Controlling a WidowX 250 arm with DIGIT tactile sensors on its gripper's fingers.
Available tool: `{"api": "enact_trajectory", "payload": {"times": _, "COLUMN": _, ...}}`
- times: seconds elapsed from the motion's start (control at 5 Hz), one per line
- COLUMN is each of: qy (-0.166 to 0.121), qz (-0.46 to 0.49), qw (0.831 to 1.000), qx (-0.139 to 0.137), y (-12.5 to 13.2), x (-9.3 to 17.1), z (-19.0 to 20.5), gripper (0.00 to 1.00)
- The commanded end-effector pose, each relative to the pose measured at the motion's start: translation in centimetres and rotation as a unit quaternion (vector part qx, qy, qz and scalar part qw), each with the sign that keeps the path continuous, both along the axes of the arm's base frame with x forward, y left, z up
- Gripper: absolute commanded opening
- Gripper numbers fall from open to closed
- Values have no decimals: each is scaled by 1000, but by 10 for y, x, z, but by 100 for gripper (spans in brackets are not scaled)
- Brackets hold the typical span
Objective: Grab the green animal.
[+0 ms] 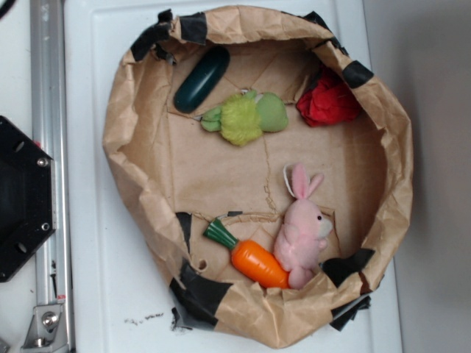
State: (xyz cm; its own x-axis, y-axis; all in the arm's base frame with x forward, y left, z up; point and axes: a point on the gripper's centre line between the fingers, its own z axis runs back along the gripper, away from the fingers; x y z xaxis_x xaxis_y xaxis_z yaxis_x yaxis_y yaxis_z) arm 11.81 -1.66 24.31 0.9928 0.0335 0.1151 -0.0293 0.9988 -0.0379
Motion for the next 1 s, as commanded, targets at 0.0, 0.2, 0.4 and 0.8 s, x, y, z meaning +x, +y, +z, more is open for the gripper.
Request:
{"api": "enact_trajectory", "payload": {"times": 0.0, "qy": 0, "qz": 0, "qw": 1000, "qx": 0, "y": 0, "x": 0, "z": 0, "gripper": 100}}
{"api": "enact_trajectory", "payload": {"times": 0.2, "qy": 23, "qz": 14, "qw": 999, "qx": -18, "y": 25, "x": 34, "z": -20, "gripper": 100}}
{"api": "enact_trajectory", "payload": {"times": 0.4, "qy": -69, "qz": -14, "qw": 998, "qx": 3, "y": 24, "x": 79, "z": -42, "gripper": 100}}
{"api": "enact_trajectory", "payload": {"times": 0.8, "qy": -82, "qz": -31, "qw": 993, "qx": 83, "y": 51, "x": 135, "z": -102, "gripper": 100}}
